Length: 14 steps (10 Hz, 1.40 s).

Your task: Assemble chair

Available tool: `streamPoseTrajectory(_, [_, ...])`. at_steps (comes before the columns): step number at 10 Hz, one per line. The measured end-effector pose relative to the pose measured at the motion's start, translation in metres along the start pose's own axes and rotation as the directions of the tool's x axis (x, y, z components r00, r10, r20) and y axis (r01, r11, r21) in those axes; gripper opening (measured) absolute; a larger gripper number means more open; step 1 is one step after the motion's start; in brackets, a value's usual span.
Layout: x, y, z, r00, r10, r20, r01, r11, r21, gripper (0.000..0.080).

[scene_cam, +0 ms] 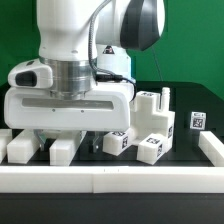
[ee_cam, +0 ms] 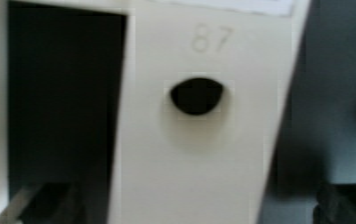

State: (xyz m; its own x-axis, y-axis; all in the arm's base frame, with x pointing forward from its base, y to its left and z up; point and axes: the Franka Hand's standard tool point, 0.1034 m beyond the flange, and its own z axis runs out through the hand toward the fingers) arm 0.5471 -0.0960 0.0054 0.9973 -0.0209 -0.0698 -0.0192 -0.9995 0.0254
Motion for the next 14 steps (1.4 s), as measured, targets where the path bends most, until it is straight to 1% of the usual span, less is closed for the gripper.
streamPoseTrajectory(1, [0.001,0.000,0.000,1.000,0.000,-0.001,0.000,1.000,0.000,0.0649])
streamPoseTrajectory(2, [0.001,0.000,-0.001,1.000,0.000,-0.002,0.000,1.000,0.000,0.0503])
streamPoseTrajectory(3, [0.001,0.001,-0.001,1.000,-0.001,-0.002,0.001,1.000,0.000,0.0503])
streamPoseTrajectory(4, [0.001,0.001,-0.001,1.000,-0.001,-0.002,0.001,1.000,0.000,0.0361])
streamPoseTrajectory(5, [0.001,0.003,-0.001,1.000,0.000,-0.003,0.000,1.000,-0.001,0.0287])
streamPoseTrajectory(7, [0.001,0.008,-0.002,1.000,0.005,-0.003,-0.006,1.000,-0.002,0.0287])
streamPoseTrajectory(10, [0.001,0.011,-0.003,1.000,0.009,-0.005,-0.009,1.000,-0.003,0.0287])
streamPoseTrajectory(11, [0.002,0.011,-0.006,1.000,0.011,-0.010,-0.011,1.000,-0.003,0.0287])
streamPoseTrajectory(13, [0.003,0.012,-0.025,1.000,0.016,-0.023,-0.016,1.000,0.007,0.0287])
streamPoseTrajectory(14, [0.003,0.011,-0.038,1.000,0.019,-0.016,-0.018,1.000,0.019,0.0287])
